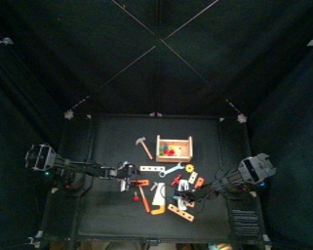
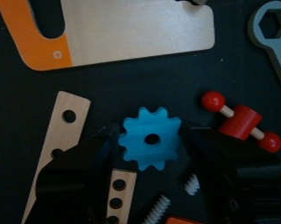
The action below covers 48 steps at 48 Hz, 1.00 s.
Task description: Place blue gear into toolbox
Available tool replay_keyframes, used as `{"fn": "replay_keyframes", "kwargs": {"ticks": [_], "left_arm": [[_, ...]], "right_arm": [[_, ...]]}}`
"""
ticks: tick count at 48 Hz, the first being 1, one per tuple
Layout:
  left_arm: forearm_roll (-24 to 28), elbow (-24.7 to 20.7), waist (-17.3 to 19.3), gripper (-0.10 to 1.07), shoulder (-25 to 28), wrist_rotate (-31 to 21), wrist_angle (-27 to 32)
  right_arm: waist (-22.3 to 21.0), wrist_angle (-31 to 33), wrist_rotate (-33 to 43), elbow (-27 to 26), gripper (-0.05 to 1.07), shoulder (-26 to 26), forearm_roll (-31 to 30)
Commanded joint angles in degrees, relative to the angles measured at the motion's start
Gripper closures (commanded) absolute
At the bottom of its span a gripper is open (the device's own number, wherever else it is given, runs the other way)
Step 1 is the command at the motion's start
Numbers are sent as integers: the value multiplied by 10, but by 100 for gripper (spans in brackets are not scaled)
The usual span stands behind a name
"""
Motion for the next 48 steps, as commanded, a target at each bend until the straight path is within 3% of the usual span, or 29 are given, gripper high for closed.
{"fn": "replay_keyframes", "kwargs": {"ticks": [1,15,28,48], "left_arm": [[-2,-11,-1,13,-3,0,-5],[-2,-11,-1,13,-3,3,-5],[-2,-13,-1,13,-3,1,-11],[-3,-8,-1,13,-3,3,-57]], "right_arm": [[-4,-2,0,-7,31,-27,-5],[-49,-2,0,-18,31,-59,-65],[-147,4,6,-18,31,-88,-142],[-275,4,8,-40,31,-99,-172]]}}
